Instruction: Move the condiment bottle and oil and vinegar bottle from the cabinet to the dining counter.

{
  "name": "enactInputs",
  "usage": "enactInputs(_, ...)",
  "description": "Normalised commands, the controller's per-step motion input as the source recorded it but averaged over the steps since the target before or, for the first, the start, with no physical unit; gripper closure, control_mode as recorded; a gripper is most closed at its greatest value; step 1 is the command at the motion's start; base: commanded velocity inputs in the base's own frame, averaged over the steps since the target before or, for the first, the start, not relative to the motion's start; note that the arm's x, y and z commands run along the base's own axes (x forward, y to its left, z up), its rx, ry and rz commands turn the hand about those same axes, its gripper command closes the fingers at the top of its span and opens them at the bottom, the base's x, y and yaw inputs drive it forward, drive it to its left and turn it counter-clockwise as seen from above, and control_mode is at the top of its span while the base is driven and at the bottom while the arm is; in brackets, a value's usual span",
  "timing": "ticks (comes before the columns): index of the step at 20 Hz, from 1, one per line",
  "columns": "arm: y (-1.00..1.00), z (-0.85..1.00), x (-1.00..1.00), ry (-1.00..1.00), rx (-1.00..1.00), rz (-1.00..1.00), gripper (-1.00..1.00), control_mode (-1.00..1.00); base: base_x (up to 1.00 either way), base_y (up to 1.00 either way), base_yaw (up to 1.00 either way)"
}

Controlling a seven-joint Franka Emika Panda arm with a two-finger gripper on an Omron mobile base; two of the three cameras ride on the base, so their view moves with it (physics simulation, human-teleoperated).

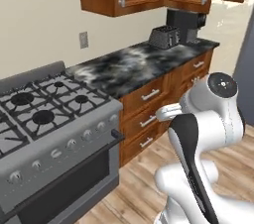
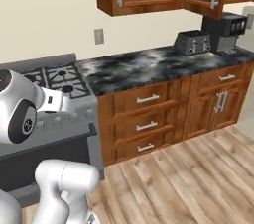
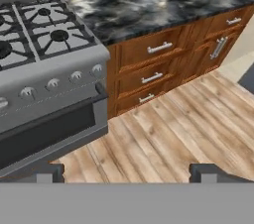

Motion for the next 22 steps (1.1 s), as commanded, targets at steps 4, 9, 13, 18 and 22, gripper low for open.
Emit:
enactInputs(4, 0.0, 0.0, 0.0, 0.0, 0.0, 0.0, -1.0, 1.0, 0.99, -0.44, 0.27)
enactInputs(9, 0.0, 0.0, 0.0, 0.0, 0.0, 0.0, -1.0, 1.0, 0.81, -0.58, 0.24)
enactInputs(13, 0.0, 0.0, 0.0, 0.0, 0.0, 0.0, -1.0, 1.0, 0.26, -0.69, 0.15)
enactInputs(18, 0.0, 0.0, 0.0, 0.0, 0.0, 0.0, -1.0, 1.0, 0.0, -0.74, 0.06)
enactInputs(22, 0.0, 0.0, 0.0, 0.0, 0.0, 0.0, -1.0, 1.0, 0.0, -0.94, 0.09)
